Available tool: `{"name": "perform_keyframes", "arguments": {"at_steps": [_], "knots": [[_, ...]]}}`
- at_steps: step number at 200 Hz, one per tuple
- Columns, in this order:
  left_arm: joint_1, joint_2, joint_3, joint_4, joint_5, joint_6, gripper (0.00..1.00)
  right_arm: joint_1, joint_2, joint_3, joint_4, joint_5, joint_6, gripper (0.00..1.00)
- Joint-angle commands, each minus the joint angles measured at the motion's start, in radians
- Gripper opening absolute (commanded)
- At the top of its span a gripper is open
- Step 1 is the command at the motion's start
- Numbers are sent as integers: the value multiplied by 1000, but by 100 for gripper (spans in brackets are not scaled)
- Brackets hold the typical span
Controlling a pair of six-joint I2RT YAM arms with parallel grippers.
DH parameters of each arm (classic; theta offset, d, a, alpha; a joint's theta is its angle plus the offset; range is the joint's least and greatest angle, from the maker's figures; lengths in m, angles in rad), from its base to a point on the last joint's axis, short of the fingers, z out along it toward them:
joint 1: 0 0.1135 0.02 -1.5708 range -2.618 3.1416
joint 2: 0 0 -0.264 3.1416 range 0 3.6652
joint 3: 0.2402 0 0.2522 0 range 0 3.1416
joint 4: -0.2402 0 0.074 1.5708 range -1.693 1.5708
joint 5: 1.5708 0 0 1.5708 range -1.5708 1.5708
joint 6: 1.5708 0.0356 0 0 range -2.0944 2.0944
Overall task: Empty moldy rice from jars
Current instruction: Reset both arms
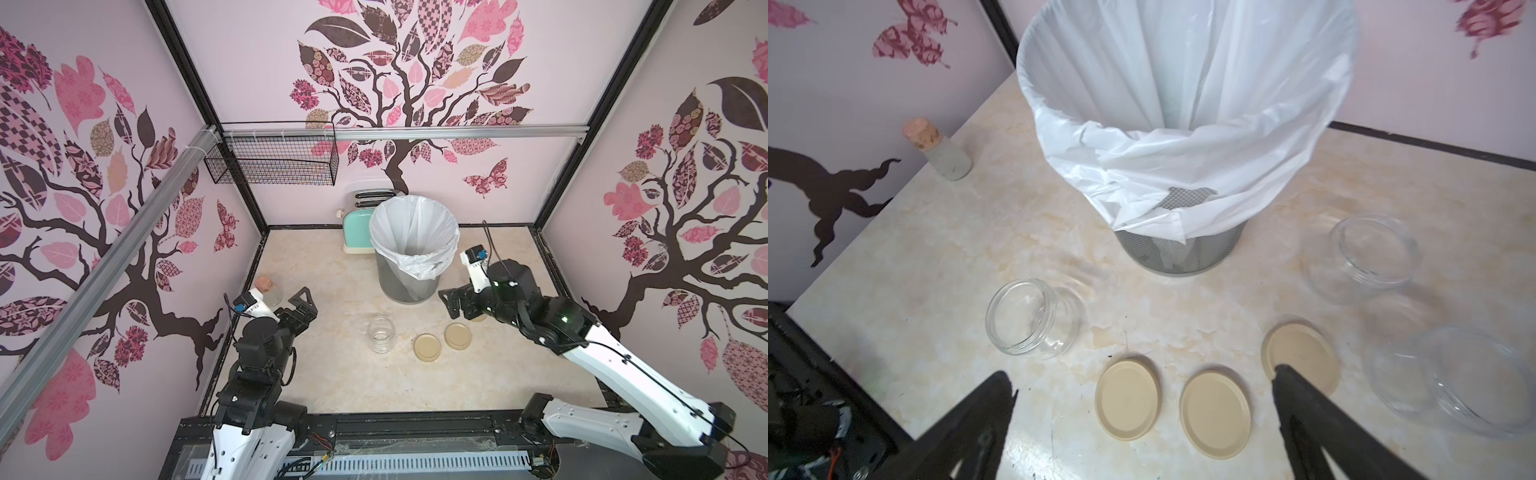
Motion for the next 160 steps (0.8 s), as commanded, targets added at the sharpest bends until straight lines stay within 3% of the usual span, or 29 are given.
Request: {"name": "perform_keyframes", "arguments": {"at_steps": [1,78,139,160], "knots": [[6,12,-5,51,-39,96,98,1,-86,-81,58,161,43,100],[6,37,-26,101,-92,235,98,0,-266,-331,128,282,87,99],[5,60,-91,183,-152,446,98,0,-335,-596,402,485,35,99],[6,56,-137,235,-172,489,98,0,-392,-677,477,503,16,99]]}}
